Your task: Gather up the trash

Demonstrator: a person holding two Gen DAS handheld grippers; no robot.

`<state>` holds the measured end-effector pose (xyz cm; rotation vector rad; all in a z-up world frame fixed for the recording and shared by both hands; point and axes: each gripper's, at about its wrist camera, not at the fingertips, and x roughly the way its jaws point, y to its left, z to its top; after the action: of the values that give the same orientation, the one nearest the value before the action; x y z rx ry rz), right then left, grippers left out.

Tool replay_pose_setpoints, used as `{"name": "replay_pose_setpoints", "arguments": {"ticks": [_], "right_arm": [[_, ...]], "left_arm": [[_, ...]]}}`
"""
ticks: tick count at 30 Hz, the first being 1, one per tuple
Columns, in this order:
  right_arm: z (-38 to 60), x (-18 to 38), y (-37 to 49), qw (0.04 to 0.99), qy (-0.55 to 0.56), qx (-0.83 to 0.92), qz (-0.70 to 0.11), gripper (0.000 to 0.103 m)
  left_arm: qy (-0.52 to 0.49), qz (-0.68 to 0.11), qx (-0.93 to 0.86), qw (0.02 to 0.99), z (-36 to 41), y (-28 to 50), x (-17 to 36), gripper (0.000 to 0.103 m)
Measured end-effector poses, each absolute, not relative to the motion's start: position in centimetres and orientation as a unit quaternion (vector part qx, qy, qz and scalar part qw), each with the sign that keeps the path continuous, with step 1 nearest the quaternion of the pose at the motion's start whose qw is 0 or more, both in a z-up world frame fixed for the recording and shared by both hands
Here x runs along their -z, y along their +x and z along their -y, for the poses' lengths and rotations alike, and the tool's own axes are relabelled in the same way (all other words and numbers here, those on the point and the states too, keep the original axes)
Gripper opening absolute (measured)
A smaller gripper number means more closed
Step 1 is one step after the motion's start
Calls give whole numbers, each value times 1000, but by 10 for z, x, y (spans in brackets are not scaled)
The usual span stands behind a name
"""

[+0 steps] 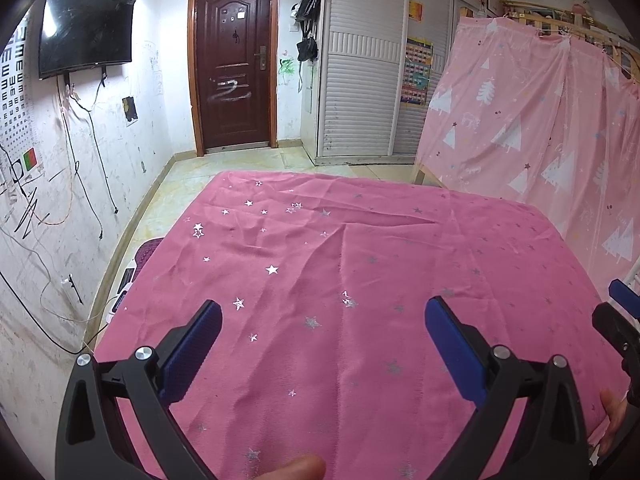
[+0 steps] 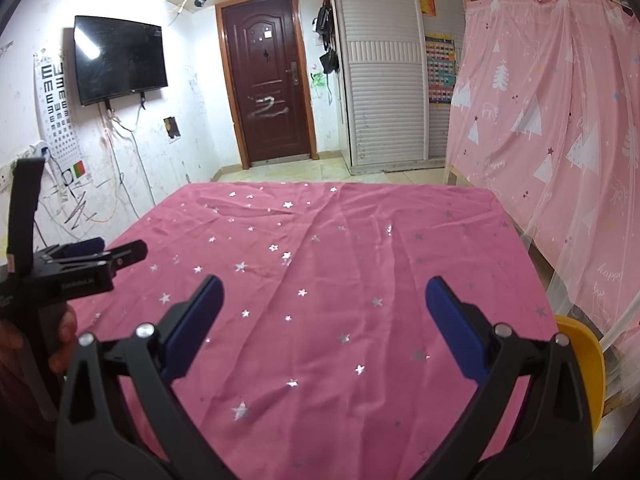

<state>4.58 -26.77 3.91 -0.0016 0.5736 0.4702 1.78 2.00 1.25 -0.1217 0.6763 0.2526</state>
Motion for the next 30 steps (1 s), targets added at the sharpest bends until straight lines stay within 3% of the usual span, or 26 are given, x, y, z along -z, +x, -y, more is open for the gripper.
{"name": "replay_pose_setpoints", "arguments": {"ticks": [30], "right_arm": [[268, -39, 46, 932, -1, -230, -281, 97]], "left_arm": [[-51, -329, -119, 936, -16, 17, -11, 95]]}}
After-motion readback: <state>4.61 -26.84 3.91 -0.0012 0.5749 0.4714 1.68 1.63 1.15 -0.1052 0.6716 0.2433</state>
